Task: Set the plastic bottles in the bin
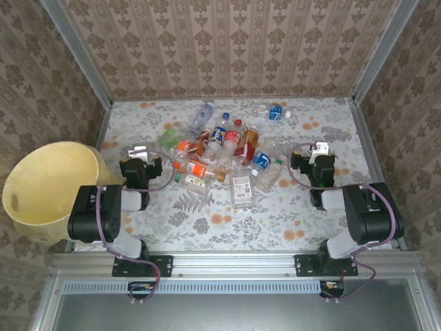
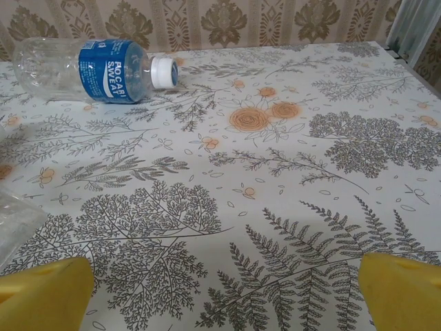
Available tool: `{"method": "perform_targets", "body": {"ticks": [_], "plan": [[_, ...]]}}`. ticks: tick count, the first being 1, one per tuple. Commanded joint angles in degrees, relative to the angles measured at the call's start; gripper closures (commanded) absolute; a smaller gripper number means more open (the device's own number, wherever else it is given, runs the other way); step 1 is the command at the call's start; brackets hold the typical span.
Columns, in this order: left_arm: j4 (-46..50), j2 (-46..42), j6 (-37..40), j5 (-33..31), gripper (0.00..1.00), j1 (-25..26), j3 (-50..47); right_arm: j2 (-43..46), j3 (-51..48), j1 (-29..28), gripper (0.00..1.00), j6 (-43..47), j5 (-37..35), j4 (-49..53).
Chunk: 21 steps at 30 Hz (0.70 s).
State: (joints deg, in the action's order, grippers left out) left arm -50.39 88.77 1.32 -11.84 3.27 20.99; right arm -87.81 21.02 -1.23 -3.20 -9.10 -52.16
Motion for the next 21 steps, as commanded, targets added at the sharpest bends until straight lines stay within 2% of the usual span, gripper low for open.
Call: {"method": "perform_targets", "body": {"ticks": [1, 21], "plan": [[-0.9, -0.8, -0.2, -0.6, 0.00, -0.1, 1.1, 0.2, 0.3, -0.1, 0.00, -1.1, -2.1, -0.6], [-0.8, -0.7, -0.2, -0.6, 0.00, -0.1, 1.1, 0.2, 0.4, -0.1, 0.00, -0.9, -1.7, -0.4]]}}
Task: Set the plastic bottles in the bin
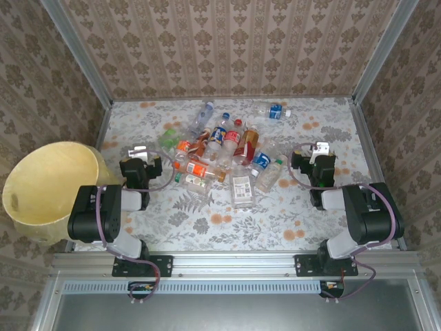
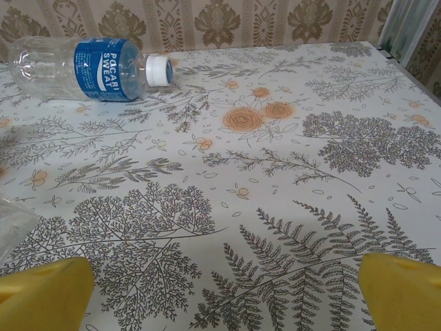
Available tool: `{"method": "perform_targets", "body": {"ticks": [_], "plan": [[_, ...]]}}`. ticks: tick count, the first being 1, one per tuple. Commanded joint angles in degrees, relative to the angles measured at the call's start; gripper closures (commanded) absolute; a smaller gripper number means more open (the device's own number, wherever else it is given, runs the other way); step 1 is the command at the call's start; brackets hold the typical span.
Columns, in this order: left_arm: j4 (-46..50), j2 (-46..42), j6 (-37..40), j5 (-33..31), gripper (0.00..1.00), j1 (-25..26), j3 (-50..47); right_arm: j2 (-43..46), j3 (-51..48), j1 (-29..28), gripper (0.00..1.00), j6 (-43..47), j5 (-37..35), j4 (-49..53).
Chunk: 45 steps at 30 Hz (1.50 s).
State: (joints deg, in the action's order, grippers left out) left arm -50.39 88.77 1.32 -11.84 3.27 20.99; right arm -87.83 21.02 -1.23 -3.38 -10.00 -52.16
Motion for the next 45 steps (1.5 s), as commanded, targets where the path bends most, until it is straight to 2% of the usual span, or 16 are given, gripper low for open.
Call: {"method": "perform_targets", "body": {"ticks": [1, 4, 7, 14, 17, 22, 28, 30, 34, 38, 41, 45], "plan": [[-0.9, -0.7, -0.2, -0.6, 0.00, -0.1, 1.1, 0.2, 0.4, -0.1, 0.00, -0.7, -0.9, -0.5], [-1.2, -1.0, 0.0, -1.2, 0.00, 0.0, 1.1, 0.2, 0.4, -0.1, 0.00, -0.8, -0.8, -0.5], [2.4, -3.5, 0.2, -0.8, 0.00, 0.1, 1.9, 3.3, 1.5, -0.1, 0.00, -0.6, -0.6, 4.1], [19.3, -13.6, 1.9, -5.5, 0.00, 4.0, 7.0, 18.0, 4.2, -0.1, 0.00, -3.3, -2.1, 19.7], [24.2, -18.0, -2.1, -5.9, 0.00, 5.6, 8.7, 23.5, 7.5, 0.2, 0.00, -7.5, 0.6, 30.6], [39.2, -22.5, -14.4, -5.9, 0.00, 8.7, 14.7, 27.1, 11.4, 0.2, 0.00, -20.0, 9.3, 44.1], [50.6, -22.9, -27.9, -6.6, 0.00, 12.0, 18.9, 23.9, 15.7, -1.2, 0.00, -32.9, 18.6, 58.4], [52.3, -23.0, -29.0, -2.9, 0.00, 12.4, 19.8, 23.1, 16.5, -2.7, 0.00, -35.1, 19.4, 62.3], [53.9, -24.0, -30.9, -2.3, 0.00, 13.7, 19.9, 20.4, 17.6, -8.8, 0.00, -37.6, 18.0, 66.7], [55.2, -23.5, -33.7, -1.5, 0.00, 13.6, 20.3, 15.1, 20.5, -15.7, 0.00, -41.4, 11.4, 70.6], [55.5, -22.5, -34.0, 0.2, 0.00, 13.6, 20.9, 11.6, 21.8, -19.9, 0.00, -44.8, 6.5, 70.0], [56.6, -21.7, -33.7, -0.2, 0.00, 13.6, 21.3, 6.1, 24.3, -23.8, 0.00, -47.4, 4.4, 69.6]]}}
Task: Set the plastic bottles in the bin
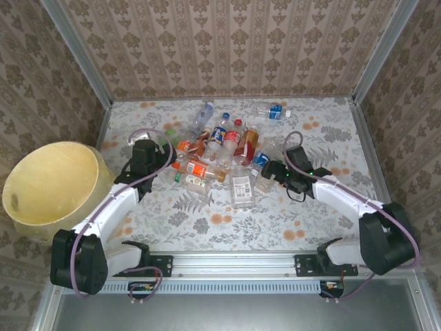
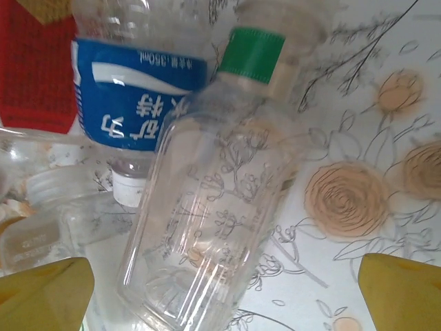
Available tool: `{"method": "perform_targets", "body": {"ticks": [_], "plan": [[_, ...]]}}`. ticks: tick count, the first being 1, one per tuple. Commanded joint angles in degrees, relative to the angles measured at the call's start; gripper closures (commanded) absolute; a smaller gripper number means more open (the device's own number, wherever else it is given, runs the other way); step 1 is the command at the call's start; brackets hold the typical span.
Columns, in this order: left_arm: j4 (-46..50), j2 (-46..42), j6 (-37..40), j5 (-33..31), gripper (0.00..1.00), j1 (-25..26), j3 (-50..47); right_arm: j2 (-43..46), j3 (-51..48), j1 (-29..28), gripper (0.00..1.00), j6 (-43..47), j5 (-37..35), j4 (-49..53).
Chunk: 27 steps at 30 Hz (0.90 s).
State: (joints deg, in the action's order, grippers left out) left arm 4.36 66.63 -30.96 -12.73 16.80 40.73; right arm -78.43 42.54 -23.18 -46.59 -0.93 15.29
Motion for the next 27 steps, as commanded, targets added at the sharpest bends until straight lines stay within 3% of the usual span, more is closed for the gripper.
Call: {"method": "perform_targets", "body": {"ticks": [1, 6, 15, 20, 27], "plan": [[2.0, 0.5, -1.5, 0.3, 0.00, 0.0, 1.4, -4.4, 3.4, -2.7, 0.00, -4.2, -5.5, 2.6], [2.0, 0.5, -1.6, -2.1, 0.00, -0.2, 0.2, -9.5, 6.9, -5.6, 0.00, -5.2, -9.0, 5.4], [4.3, 2.5, -0.8, -2.5, 0.00, -0.2, 1.4, -11.6, 6.4, -5.5, 0.01, -5.9, -13.4, 7.8], [4.4, 2.8, -0.8, -2.2, 0.00, -0.2, 2.1, -9.0, 2.1, -3.6, 0.16, -2.9, -13.4, 5.4], [4.8, 3.9, -1.9, -0.7, 0.00, -0.1, 3.8, -7.9, -0.9, -1.7, 0.26, 4.5, -11.1, -0.6]]}}
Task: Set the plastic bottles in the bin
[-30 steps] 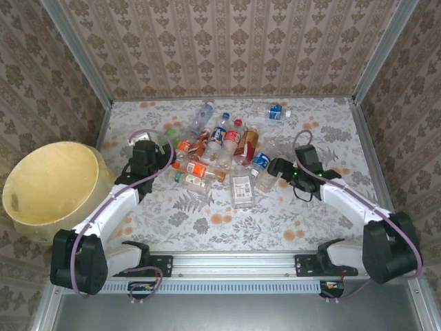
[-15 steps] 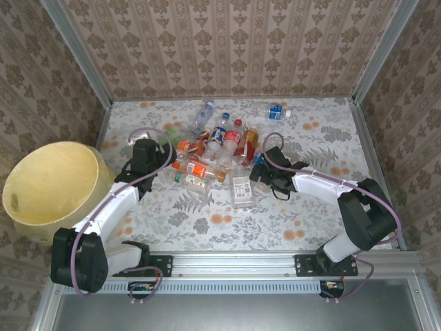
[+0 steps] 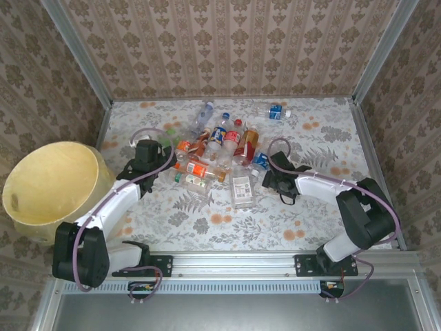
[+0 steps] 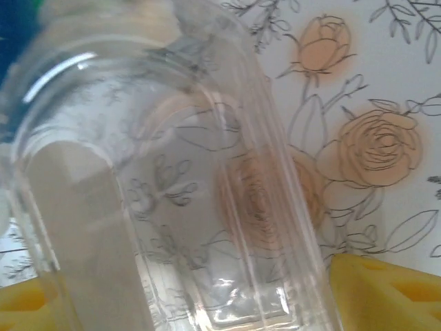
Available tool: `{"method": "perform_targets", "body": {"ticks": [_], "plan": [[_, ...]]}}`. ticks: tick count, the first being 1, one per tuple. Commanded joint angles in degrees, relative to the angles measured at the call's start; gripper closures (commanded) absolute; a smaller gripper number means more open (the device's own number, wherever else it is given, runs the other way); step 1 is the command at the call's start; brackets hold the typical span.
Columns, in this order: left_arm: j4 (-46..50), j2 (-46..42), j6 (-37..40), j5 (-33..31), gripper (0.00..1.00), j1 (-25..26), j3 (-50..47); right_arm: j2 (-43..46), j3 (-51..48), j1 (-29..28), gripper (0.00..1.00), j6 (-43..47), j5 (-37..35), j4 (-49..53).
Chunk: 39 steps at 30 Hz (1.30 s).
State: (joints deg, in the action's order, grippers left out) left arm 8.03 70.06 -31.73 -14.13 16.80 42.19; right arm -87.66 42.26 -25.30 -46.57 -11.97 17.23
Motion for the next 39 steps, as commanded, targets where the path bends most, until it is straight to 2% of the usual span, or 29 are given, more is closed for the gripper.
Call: {"method": "perform_targets", "body": {"ticks": [1, 8, 12, 19, 26, 31, 39], "plan": [[1.4, 0.6, -1.3, 1.0, 0.00, -0.1, 2.6, 1.4, -0.5, 0.5, 0.28, 5.5, -0.4, -2.3], [2.7, 1.3, -1.6, 6.9, 0.00, 0.2, 5.4, 7.5, -2.7, 0.5, 0.36, 11.6, -3.5, -2.1], [0.4, 1.2, -2.6, 12.0, 0.00, 0.9, 6.1, 15.4, -7.0, 0.5, 0.40, 12.3, -3.4, -7.4], [-8.9, 1.7, -4.6, 24.1, 0.00, 4.4, 6.3, 25.2, -10.2, 0.3, 0.45, 18.1, 7.7, -19.0], [-14.9, 4.4, -5.2, 36.7, 0.00, 13.3, 9.8, 25.8, -11.3, -1.0, 0.46, 19.1, 19.1, -32.4], [-19.9, 6.8, -4.5, 34.8, 0.00, 20.2, 11.1, 21.5, -10.5, -2.8, 0.46, 19.2, 22.6, -40.7], [-20.4, 12.4, -5.3, 34.5, 0.00, 25.1, 15.4, 15.0, -6.2, -6.9, 0.45, 22.7, 24.6, -44.7]]}}
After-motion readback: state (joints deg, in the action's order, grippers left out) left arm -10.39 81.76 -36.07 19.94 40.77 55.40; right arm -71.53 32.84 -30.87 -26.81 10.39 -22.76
